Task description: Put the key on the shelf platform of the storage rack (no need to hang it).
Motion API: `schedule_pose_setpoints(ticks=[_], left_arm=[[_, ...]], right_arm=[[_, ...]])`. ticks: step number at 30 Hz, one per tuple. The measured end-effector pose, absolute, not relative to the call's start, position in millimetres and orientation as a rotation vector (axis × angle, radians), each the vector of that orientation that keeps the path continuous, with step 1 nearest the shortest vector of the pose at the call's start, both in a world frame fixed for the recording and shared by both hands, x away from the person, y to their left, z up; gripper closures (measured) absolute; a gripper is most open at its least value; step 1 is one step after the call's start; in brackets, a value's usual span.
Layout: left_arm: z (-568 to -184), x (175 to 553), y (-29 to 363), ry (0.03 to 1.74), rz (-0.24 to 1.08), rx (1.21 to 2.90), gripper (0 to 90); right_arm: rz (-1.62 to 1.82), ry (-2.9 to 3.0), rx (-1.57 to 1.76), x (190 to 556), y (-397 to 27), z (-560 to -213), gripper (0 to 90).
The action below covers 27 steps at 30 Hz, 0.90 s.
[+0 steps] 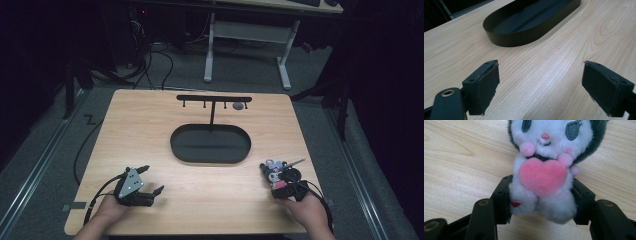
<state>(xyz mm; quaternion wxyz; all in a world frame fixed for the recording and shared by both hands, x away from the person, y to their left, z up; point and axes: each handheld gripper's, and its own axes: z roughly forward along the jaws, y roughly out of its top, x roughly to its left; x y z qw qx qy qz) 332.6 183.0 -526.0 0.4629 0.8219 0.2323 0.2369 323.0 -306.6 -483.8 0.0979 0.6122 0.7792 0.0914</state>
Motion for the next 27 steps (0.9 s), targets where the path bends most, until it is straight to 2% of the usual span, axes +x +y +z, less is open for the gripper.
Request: schedule_pose_setpoints(ticks=[27], left_arm=[[-526, 332, 183, 0.572, 0.581, 2.022, 15.4]], right_arm=[[0.31, 2.32, 1.748, 336, -294, -446, 47.4]])
